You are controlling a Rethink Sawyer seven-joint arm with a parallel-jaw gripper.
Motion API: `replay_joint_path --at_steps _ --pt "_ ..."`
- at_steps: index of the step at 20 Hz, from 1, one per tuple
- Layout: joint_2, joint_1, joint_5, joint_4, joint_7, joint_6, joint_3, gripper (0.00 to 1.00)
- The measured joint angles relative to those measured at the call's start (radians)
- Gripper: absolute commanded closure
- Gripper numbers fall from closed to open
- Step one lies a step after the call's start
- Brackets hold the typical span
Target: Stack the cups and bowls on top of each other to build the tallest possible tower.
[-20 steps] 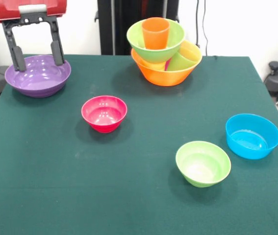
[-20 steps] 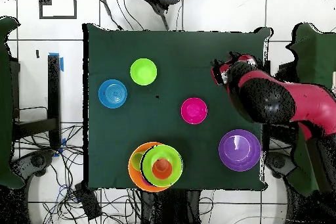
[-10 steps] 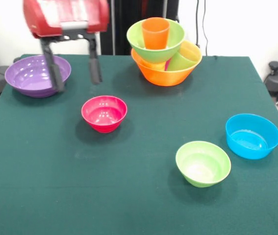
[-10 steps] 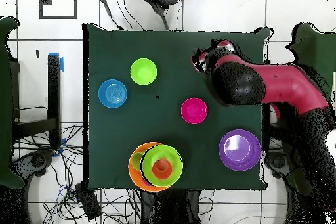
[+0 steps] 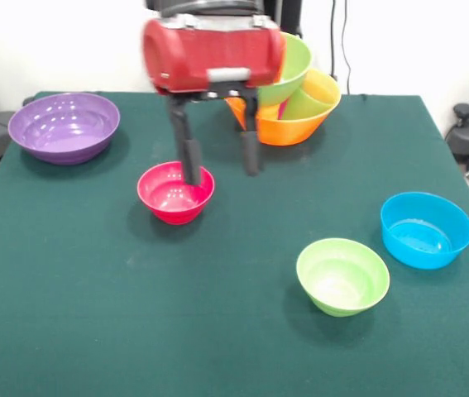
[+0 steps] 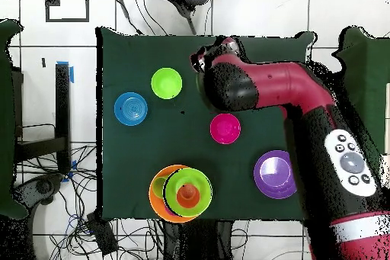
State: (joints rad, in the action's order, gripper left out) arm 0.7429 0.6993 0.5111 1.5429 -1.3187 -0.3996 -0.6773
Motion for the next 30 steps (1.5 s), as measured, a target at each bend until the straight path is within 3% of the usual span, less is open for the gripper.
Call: replay_joint_path --at_steps 16,23,30 --pt "0.078 -0.184 -0.019 0.03 -0.257 0.116 0.147 0.0" --pt "0.115 -0.325 -0.021 0.032 -0.346 0.121 0.252 0.0" --pt "0.084 -0.451 -0.021 0.004 -0.424 0.161 0.364 0.0"
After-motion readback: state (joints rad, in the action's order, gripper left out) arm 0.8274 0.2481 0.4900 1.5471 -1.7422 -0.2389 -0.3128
